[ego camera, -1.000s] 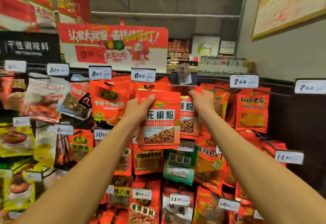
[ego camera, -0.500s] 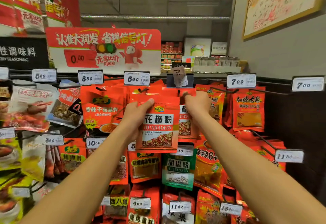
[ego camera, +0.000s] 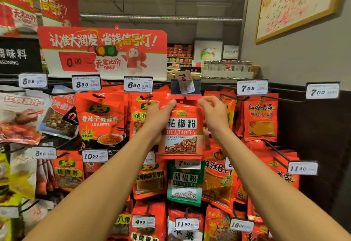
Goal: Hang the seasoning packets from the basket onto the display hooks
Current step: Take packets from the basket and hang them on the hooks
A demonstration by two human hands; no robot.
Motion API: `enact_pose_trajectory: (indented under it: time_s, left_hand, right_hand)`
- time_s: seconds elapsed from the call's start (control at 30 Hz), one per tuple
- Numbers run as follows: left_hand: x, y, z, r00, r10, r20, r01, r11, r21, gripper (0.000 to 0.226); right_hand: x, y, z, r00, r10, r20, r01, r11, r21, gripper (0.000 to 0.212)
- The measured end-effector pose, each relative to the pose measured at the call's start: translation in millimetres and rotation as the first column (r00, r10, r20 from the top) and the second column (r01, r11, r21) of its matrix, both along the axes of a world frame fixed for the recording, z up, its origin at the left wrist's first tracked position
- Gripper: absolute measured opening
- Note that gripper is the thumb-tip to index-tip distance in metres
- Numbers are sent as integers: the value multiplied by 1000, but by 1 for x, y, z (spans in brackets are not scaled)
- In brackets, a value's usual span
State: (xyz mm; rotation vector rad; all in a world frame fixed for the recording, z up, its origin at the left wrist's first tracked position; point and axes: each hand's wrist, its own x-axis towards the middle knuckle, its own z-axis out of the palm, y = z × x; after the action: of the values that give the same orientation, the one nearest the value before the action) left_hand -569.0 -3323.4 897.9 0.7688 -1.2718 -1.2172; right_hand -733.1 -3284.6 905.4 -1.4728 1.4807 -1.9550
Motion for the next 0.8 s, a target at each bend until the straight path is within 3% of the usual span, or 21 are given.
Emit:
enact_pose_trajectory:
  time_s: [0.13, 0.3, 0.53, 0.8]
  left_hand:
    - [-16, -4, 12, 998, 62, 18, -62, 998, 20, 15]
    - [-24, -7, 23, 993, 119, 18, -120, 992, 36, 7]
    - [-19, -8, 19, 991, 118, 59, -122, 990, 71, 13]
    - [-13, -5, 12, 938, 252, 240, -256, 966, -14, 27]
  right_hand:
    - [-4, -7, 11, 997, -83, -5, 83, 996, 26, 15]
    - [-7, -22, 18, 973, -199, -119, 206, 977, 47, 20]
    - [-9, -30, 8, 957, -254, -139, 259, 966, 14, 22]
    - [-9, -23, 5, 955, -220, -200, 254, 953, 166, 29]
